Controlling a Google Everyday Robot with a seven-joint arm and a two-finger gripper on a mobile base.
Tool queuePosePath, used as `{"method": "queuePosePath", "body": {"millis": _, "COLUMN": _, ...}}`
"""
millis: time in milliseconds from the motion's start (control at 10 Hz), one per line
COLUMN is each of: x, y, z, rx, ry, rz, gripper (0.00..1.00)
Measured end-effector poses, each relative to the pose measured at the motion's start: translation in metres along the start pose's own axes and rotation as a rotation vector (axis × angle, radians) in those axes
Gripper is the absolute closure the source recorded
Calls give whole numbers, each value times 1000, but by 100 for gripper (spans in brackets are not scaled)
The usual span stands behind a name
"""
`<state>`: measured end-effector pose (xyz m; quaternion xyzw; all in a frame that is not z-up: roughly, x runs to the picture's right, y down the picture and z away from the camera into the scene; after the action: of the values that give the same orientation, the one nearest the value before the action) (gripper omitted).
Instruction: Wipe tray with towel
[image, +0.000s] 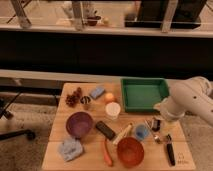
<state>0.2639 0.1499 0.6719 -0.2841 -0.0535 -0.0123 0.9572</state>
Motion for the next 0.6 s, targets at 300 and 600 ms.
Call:
{"method": "queuePosePath", "body": {"millis": 300, "x": -24, "y": 20, "z": -2, "rx": -12, "ry": -89, "rz": -64, "gripper": 20}}
{"method": "queuePosePath", "body": {"millis": 600, "x": -50, "y": 35, "z": 0, "rx": -18, "ry": -141, "rz": -139, "gripper": 20}}
